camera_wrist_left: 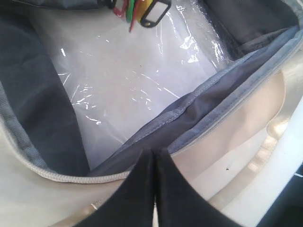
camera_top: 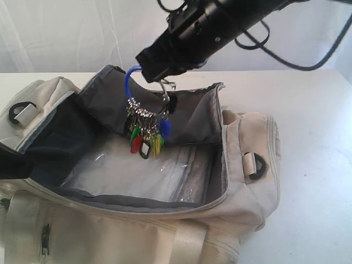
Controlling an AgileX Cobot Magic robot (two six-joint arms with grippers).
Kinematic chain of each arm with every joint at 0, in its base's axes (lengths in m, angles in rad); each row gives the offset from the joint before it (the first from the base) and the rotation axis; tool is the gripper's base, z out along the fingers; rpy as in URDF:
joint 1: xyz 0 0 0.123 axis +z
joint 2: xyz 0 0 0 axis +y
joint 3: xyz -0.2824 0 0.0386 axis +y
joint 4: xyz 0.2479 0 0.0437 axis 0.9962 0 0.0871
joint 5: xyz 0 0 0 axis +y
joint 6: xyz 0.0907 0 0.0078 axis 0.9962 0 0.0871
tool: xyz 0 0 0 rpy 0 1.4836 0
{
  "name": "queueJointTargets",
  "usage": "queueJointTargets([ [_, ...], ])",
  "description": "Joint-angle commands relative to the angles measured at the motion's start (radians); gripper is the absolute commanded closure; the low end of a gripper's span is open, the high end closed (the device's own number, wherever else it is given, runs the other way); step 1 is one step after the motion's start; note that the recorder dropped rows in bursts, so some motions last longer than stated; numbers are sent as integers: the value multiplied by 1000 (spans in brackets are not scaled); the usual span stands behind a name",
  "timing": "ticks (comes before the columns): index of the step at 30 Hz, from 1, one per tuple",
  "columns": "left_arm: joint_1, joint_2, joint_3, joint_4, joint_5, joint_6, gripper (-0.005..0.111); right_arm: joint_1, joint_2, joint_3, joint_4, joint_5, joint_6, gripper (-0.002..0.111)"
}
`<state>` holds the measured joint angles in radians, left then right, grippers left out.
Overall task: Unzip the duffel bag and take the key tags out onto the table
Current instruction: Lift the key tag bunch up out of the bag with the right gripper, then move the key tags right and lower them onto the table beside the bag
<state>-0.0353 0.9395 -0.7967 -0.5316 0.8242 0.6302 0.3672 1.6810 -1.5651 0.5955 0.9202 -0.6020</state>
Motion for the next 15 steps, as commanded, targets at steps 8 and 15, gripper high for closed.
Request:
queueJointTargets([
  [8,4,-8,5,-21,9,2,107,-138,-272,-9,-233,-24,168,108],
  [15,4,-8,5,-21,9,2,107,-203,-388,-9,-452,68,305,108],
])
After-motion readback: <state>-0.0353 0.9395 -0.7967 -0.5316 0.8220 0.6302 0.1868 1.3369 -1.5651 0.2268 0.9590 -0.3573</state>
